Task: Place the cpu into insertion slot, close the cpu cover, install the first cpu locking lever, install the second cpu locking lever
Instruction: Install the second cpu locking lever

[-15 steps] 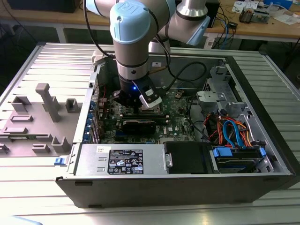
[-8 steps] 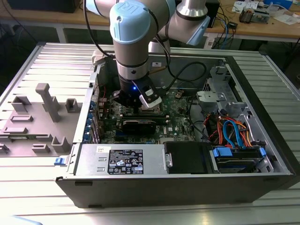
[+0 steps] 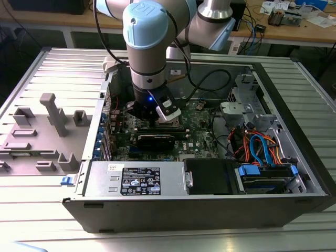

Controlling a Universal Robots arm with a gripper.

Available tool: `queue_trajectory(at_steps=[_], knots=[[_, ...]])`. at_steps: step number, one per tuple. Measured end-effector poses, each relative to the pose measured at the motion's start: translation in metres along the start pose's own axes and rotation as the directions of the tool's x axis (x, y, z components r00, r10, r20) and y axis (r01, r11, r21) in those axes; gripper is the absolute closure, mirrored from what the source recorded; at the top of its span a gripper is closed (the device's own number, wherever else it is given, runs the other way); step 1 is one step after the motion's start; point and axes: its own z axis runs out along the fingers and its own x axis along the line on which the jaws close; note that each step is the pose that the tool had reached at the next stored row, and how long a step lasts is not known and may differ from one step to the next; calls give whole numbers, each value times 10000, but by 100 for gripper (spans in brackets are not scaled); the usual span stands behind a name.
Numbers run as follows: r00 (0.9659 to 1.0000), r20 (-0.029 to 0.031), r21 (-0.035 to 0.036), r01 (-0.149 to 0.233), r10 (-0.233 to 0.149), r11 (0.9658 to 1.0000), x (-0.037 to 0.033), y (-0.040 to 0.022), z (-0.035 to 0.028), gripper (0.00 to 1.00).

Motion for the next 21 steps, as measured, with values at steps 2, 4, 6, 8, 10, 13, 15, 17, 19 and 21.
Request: queue_trajectory(at_steps=[2,4,6,8,10,13,15,17,19,21], knots=[[10000,0,0,0,0,10000,0,0,0,89],[10000,0,0,0,0,10000,0,0,0,89],[10000,0,0,0,0,10000,0,0,0,89],[10000,0,0,0,0,10000,1,0,0,89],[10000,0,0,0,0,10000,1,0,0,89],[10000,0,0,0,0,10000,13,1,-1,89],[10000,0,0,0,0,10000,13,1,-1,89],[10000,0,0,0,0,10000,13,1,-1,89],[10000,0,0,0,0,10000,13,1,-1,89],[10000,0,0,0,0,10000,13,1,-1,89]])
